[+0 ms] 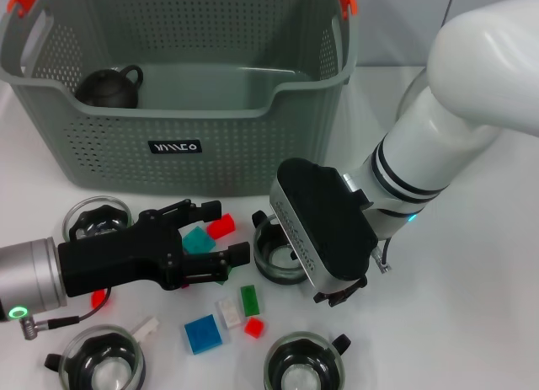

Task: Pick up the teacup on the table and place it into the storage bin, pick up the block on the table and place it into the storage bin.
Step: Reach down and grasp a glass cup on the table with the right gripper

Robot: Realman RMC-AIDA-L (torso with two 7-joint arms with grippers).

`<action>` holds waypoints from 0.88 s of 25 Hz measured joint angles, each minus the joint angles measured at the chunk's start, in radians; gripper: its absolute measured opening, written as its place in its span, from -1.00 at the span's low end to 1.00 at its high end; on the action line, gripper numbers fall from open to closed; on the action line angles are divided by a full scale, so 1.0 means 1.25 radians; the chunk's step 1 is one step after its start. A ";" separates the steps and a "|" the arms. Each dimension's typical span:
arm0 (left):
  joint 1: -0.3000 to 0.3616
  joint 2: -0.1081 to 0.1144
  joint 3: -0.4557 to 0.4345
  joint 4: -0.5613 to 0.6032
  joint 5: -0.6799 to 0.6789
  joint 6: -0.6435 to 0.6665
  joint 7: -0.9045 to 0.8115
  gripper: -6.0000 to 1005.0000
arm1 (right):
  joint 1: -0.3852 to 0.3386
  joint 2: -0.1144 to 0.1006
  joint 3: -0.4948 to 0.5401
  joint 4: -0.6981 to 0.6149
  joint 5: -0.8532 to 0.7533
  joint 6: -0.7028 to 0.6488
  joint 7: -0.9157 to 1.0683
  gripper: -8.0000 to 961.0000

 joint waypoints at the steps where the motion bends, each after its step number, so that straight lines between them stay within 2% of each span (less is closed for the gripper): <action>1: 0.001 0.000 0.000 0.000 0.000 0.000 0.000 0.89 | 0.000 0.000 -0.001 0.000 0.000 0.000 0.002 0.41; 10: 0.002 0.000 0.000 -0.001 0.001 0.001 0.000 0.89 | -0.001 0.000 -0.006 0.001 -0.005 0.007 0.030 0.36; 16: 0.003 0.000 0.000 -0.001 0.006 0.001 0.003 0.89 | -0.004 -0.002 -0.006 0.003 -0.006 0.006 0.034 -0.04; 22: 0.003 0.000 0.000 -0.001 0.007 0.002 0.003 0.89 | -0.006 -0.002 -0.001 -0.001 0.000 -0.009 0.050 -0.54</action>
